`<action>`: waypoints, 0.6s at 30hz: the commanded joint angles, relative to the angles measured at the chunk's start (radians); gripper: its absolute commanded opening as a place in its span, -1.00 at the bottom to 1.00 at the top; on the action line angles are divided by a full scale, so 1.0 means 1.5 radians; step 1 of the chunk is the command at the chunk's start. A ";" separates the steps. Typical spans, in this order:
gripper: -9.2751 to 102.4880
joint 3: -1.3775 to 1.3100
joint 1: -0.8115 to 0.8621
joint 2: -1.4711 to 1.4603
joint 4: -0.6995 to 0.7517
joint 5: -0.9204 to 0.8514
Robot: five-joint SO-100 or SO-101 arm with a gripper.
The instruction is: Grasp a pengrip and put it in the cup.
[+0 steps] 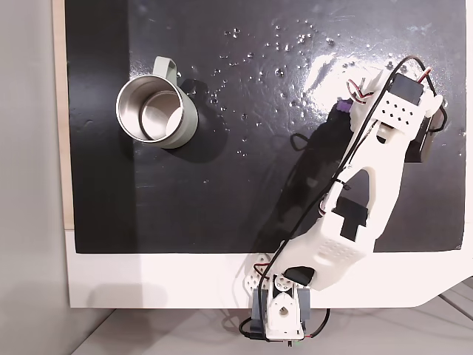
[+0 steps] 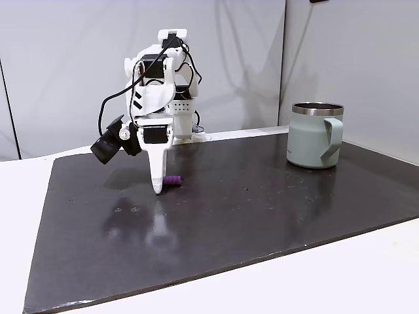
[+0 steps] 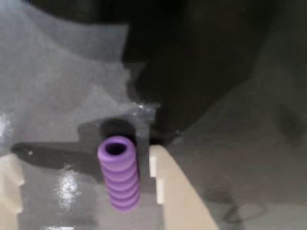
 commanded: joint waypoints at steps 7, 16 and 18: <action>-0.64 -0.040 -0.002 -0.003 -0.013 0.008; -0.83 -0.048 -0.003 -0.001 -0.008 0.010; -0.83 -0.049 -0.003 0.006 -0.005 0.010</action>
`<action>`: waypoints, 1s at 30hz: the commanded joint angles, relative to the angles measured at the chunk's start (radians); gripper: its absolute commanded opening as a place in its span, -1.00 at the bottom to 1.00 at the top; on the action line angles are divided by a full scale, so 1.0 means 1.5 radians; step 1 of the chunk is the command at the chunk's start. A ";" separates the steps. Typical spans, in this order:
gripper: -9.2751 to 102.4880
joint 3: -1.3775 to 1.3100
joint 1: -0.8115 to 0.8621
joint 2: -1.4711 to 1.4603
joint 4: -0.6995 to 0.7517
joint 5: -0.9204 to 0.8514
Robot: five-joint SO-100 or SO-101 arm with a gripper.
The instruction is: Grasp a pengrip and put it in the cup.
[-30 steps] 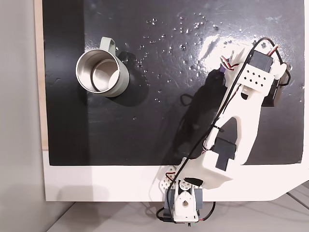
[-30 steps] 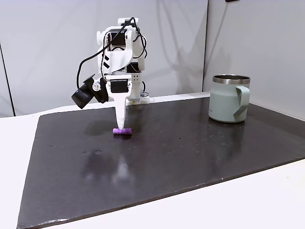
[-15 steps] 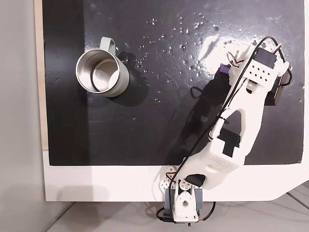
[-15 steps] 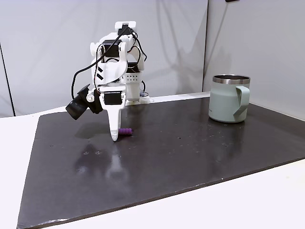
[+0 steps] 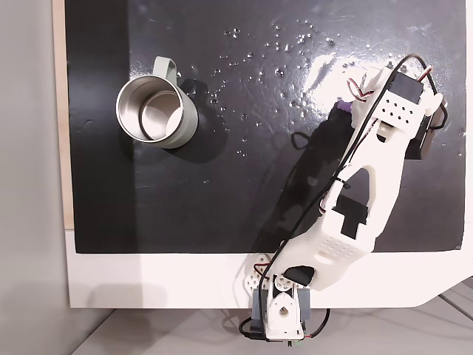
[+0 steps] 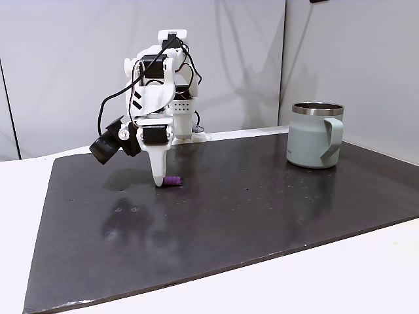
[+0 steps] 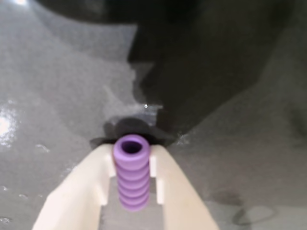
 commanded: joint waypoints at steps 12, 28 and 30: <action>-0.83 -0.296 -0.046 0.075 0.230 0.057; -0.83 -0.367 -0.253 0.261 0.314 0.123; -0.83 -0.378 -0.292 0.267 0.314 0.133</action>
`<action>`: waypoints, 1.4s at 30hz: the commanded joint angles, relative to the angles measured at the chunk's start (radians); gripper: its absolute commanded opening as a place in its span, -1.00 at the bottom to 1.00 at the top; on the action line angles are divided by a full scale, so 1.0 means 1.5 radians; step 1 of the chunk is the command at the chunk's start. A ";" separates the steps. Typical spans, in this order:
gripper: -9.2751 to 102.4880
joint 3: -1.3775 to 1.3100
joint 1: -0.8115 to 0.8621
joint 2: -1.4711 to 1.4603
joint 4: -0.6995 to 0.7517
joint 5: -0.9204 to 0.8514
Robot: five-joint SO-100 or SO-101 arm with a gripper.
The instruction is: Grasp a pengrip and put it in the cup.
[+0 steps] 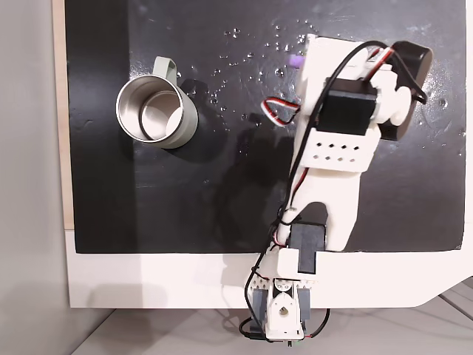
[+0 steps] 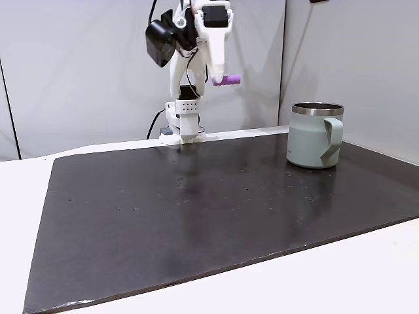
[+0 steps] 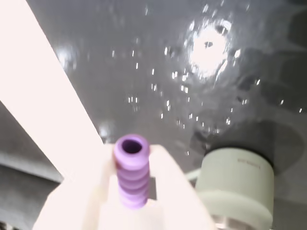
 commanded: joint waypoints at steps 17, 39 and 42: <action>-0.83 -0.069 -0.361 -0.048 -0.022 0.052; -0.20 -0.073 -0.432 -0.095 -0.026 0.052; -0.19 -0.074 -0.432 -0.095 -0.020 0.052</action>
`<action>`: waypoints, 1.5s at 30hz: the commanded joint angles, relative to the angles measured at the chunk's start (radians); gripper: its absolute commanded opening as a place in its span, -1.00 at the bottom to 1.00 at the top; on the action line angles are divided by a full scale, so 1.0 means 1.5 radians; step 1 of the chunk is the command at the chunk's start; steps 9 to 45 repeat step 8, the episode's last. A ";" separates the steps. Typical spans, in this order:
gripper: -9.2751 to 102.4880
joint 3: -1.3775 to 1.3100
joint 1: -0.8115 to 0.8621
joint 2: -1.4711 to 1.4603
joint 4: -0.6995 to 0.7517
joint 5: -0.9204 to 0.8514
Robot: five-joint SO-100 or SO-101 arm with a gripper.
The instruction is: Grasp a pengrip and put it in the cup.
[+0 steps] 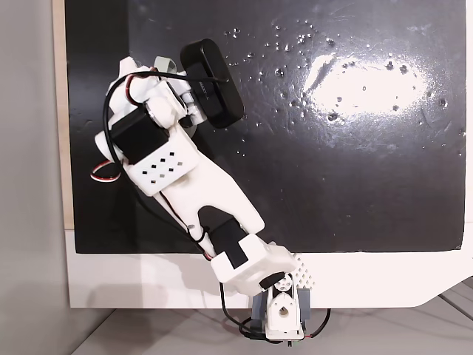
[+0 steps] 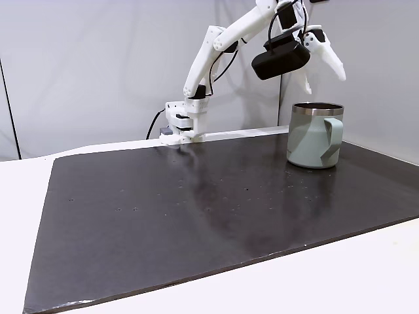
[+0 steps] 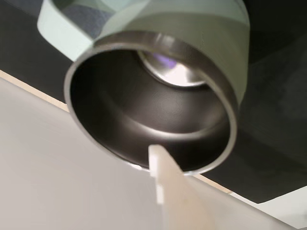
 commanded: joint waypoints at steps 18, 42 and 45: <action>-0.21 -0.032 0.003 0.013 0.008 -0.003; -0.21 -0.032 0.003 0.013 0.008 -0.003; -0.21 -0.032 0.003 0.013 0.008 -0.003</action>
